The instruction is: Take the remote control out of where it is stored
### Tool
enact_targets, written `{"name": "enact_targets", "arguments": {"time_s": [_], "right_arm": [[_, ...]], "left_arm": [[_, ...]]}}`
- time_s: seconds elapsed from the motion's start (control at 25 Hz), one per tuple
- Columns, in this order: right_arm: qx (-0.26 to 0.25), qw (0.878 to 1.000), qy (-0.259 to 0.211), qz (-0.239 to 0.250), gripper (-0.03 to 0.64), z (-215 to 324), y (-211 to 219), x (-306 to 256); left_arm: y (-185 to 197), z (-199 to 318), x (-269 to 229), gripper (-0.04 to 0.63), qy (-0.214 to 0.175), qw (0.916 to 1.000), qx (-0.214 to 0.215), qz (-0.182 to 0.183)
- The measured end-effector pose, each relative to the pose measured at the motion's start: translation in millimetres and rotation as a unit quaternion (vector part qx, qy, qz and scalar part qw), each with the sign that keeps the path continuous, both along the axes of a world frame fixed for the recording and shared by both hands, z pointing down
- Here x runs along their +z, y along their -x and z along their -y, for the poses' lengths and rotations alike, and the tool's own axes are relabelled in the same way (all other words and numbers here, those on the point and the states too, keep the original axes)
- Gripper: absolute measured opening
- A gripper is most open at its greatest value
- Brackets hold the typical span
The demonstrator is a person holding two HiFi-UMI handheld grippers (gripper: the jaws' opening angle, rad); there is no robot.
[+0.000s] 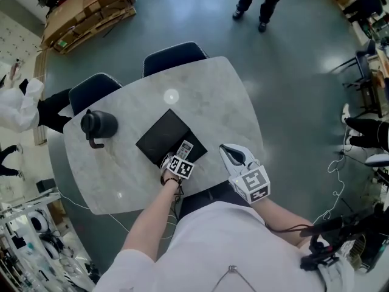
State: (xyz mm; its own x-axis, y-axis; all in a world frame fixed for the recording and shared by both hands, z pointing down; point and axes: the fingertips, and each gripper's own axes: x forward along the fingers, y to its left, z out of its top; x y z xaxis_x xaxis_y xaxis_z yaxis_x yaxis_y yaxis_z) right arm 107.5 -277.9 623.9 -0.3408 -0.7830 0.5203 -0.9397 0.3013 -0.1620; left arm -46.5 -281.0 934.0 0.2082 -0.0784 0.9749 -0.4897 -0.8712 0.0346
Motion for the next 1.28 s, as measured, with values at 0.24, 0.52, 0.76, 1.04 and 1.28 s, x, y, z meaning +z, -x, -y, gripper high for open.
{"name": "enact_targets", "arguments": {"time_s": [0.24, 0.52, 0.76, 1.04, 1.28], "right_arm": [[0.004, 1.0, -0.012, 0.005, 0.021, 4, -9, -2], [-0.017, 0.999, -0.03, 0.023, 0.021, 18, 4, -17], [-0.053, 0.996, -0.063, 0.03, 0.021, 38, 29, -50], [-0.099, 0.988, -0.107, 0.045, 0.021, 66, 66, -98], [-0.126, 0.98, -0.139, 0.066, 0.021, 83, 95, -131]], "left_arm": [[-18, -4, -49, 0.244, -0.029, 0.9969, 0.036, -0.063], [-21, -3, -130, 0.236, -0.074, 0.9833, -0.014, -0.165], [4, 17, -233, 0.236, -0.146, 0.9482, -0.107, -0.261], [59, 47, -376, 0.236, -0.246, 0.8532, -0.241, -0.391], [89, 59, -456, 0.235, -0.322, 0.7864, -0.264, -0.456]]}}
